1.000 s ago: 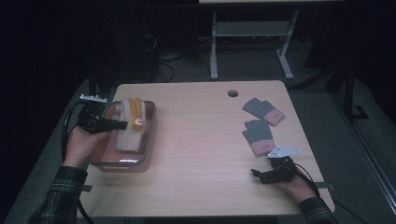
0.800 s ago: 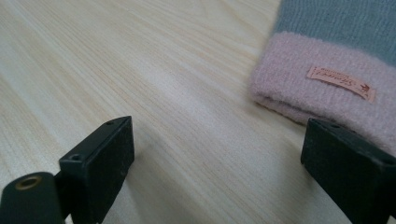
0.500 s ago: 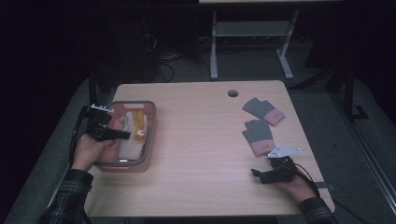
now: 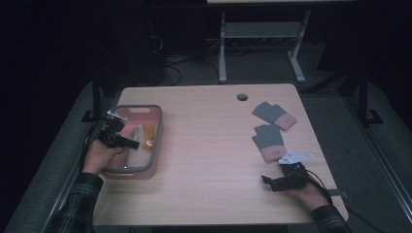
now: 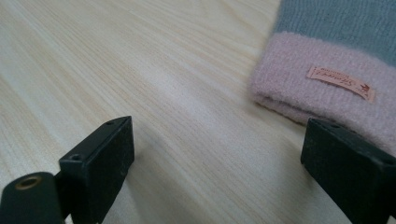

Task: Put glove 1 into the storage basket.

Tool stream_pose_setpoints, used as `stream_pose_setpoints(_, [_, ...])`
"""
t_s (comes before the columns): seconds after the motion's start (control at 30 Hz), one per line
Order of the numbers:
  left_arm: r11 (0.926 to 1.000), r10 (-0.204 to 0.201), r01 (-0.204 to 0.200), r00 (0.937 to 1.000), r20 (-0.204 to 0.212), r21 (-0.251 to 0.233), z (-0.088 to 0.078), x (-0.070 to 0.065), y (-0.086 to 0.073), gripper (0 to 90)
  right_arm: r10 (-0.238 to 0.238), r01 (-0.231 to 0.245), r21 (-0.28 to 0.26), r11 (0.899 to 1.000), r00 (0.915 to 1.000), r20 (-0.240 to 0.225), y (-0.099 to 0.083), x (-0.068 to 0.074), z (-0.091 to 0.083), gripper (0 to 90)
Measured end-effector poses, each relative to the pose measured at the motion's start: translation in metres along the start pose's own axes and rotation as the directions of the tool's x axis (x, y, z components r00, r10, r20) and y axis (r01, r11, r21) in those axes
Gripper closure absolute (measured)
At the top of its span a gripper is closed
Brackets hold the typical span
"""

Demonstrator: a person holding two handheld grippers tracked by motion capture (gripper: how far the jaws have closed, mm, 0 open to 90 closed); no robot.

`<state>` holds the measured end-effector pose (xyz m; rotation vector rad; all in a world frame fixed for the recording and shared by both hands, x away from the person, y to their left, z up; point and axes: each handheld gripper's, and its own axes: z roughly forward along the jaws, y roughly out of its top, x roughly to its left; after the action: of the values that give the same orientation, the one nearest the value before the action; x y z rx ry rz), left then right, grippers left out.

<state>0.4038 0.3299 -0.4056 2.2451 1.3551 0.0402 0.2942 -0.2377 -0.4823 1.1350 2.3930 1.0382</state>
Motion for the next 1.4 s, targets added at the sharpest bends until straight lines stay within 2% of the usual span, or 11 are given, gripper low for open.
stream_pose_setpoints(0.17, [0.9997,-0.009,0.010,0.9997,-0.021,0.022,0.004,0.004,0.001,76.4,0.000,0.000,0.000,1.000,1.0000,0.000,0.000,0.000,0.000,9.3])
stream_pose_setpoints(0.2, [0.9996,-0.016,0.017,0.9990,-0.042,0.022,0.003,0.006,0.001,65.0,0.000,0.000,0.000,1.000,1.0000,0.000,0.000,0.000,0.000,9.3])
stream_pose_setpoints(0.33, [0.9997,-0.022,0.021,0.9970,-0.074,-0.008,-0.002,0.007,-0.001,38.1,0.000,0.000,0.000,1.000,1.0000,0.000,0.000,0.000,0.000,9.3])
stream_pose_setpoints(0.37, [0.9996,-0.024,0.023,0.9964,-0.082,-0.020,-0.003,0.006,-0.001,38.1,0.000,0.000,0.000,1.000,1.0000,0.000,0.000,0.000,0.000,9.3])
stream_pose_setpoints(0.5, [0.9978,-0.013,0.006,0.9939,-0.110,-0.066,-0.016,0.002,-0.001,22.8,0.000,0.000,0.000,1.000,1.0000,0.000,0.000,0.000,0.000,9.3])
stream_pose_setpoints(0.6, [0.9961,-0.009,-0.001,0.9930,-0.118,-0.089,-0.023,-0.002,0.000,20.9,0.000,0.000,0.000,1.000,1.0000,0.000,0.000,0.000,0.000,9.2])
stream_pose_setpoints(0.7, [0.9912,0.001,-0.014,0.9955,-0.095,-0.132,-0.031,-0.010,0.002,20.8,0.001,-0.001,0.000,1.000,1.0000,0.001,0.000,0.000,0.000,9.2])
stream_pose_setpoints(0.93, [0.9814,0.053,-0.065,0.9961,-0.070,-0.181,-0.039,-0.037,0.006,19.2,0.003,-0.003,0.000,1.000,1.0000,0.004,0.000,0.000,0.000,9.3])
stream_pose_setpoints(1.13, [0.9703,0.108,-0.112,0.9937,-0.030,-0.215,-0.032,-0.076,0.013,19.2,0.005,-0.005,0.000,1.000,1.0000,0.008,0.000,0.000,0.000,9.3])
stream_pose_setpoints(1.17, [0.9703,0.108,-0.112,0.9937,-0.030,-0.215,-0.032,-0.076,0.013,19.2,0.005,-0.005,0.000,1.000,1.0000,0.008,0.000,0.000,0.000,9.3])
stream_pose_setpoints(1.4, [0.9574,0.190,-0.185,0.9818,0.000,-0.222,-0.014,-0.123,0.019,19.2,0.005,-0.005,0.000,1.000,1.0000,0.008,0.000,0.000,0.000,9.3])
